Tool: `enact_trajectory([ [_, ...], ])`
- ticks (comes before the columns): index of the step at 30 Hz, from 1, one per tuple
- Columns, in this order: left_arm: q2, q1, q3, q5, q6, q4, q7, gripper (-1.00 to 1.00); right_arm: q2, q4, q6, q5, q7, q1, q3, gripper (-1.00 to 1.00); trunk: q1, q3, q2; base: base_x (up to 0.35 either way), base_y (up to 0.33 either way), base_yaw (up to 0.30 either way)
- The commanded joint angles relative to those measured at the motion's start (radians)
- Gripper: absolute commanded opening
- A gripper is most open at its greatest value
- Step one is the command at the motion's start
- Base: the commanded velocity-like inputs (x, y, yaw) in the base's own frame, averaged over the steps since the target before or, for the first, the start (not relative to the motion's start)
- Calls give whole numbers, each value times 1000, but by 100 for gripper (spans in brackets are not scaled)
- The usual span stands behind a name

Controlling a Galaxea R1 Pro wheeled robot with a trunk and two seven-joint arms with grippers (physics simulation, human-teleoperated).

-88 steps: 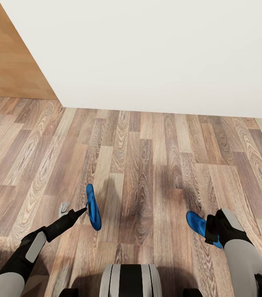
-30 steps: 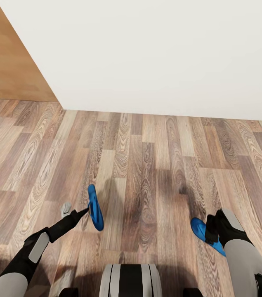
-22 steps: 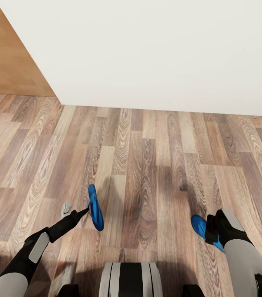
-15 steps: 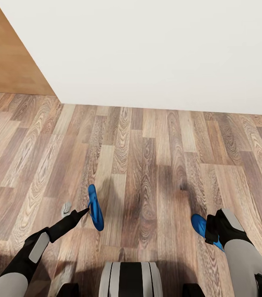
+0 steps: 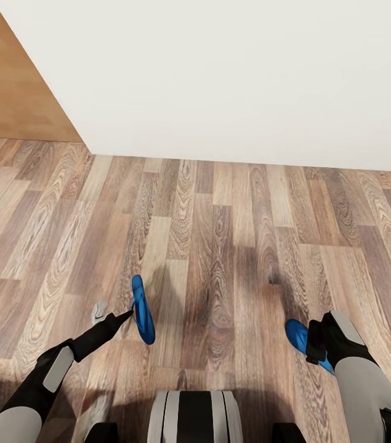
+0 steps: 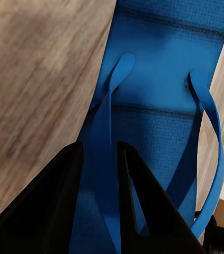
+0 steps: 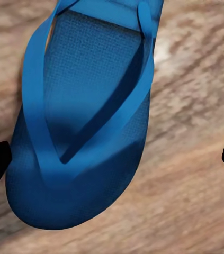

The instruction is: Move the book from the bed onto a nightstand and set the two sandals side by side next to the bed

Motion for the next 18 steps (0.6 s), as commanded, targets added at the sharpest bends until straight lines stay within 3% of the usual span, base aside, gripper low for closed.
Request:
enact_trajectory([
  [1, 0, 0, 1, 3, 5, 0, 3, -100, 0, -1, -10, -10, -1, 0, 0, 100, 0, -1, 0, 0, 0, 0],
  [18, 0, 0, 1, 3, 5, 0, 3, -100, 0, -16, -8, -8, -1, 0, 0, 100, 0, -1, 0, 0, 0, 0],
])
